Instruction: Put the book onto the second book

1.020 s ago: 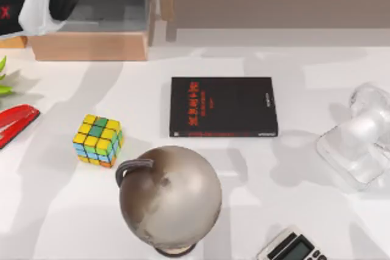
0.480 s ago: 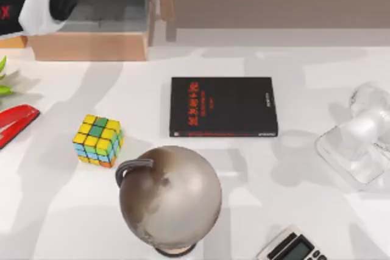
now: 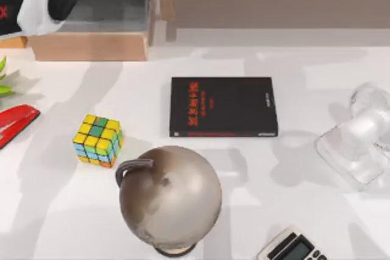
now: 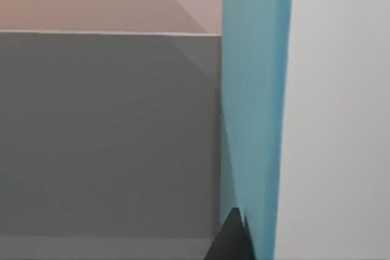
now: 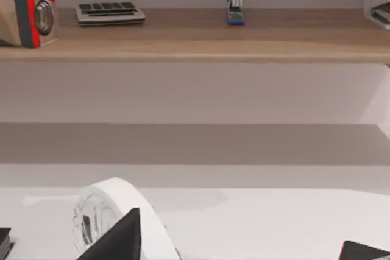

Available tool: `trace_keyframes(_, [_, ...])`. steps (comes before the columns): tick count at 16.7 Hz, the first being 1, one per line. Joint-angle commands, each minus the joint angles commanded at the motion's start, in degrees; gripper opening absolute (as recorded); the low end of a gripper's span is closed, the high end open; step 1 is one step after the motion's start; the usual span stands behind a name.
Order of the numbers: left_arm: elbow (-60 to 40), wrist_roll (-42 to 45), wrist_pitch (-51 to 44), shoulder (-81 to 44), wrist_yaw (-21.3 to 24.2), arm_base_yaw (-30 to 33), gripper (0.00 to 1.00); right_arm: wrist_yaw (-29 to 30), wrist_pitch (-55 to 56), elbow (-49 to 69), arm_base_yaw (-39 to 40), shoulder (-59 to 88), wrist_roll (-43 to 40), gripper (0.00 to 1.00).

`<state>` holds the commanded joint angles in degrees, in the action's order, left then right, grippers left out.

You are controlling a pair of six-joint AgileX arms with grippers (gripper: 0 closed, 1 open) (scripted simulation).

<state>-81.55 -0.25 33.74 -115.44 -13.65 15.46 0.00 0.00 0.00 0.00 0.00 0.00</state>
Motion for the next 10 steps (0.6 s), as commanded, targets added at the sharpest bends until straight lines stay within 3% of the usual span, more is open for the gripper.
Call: trace_keyframes(10, [1.5, 1.0, -1.1, 3.3, -0.7, 0.6, 0.0, 0.0, 0.0, 0.0, 0.0, 0.0, 0.0, 1.0])
